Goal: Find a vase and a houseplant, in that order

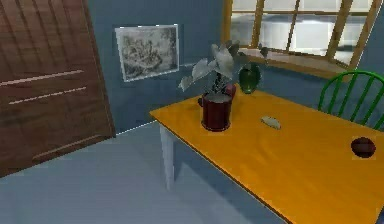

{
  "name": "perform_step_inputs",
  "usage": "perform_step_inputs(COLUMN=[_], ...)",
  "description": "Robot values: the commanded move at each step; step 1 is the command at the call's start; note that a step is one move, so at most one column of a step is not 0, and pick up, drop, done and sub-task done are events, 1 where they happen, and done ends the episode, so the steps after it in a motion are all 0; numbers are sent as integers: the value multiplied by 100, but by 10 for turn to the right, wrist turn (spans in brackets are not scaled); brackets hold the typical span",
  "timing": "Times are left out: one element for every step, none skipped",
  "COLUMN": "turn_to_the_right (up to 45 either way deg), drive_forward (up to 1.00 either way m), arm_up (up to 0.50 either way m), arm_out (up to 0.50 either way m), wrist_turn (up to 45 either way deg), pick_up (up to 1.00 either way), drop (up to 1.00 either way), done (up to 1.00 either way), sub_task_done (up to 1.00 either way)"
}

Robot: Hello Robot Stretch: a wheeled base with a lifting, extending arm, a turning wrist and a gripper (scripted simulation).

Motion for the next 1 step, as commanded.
perform_step_inputs(turn_to_the_right=[0], drive_forward=[0], arm_up=[0], arm_out=[0], wrist_turn=[0], pick_up=[0], drop=[0], done=[100], sub_task_done=[0])
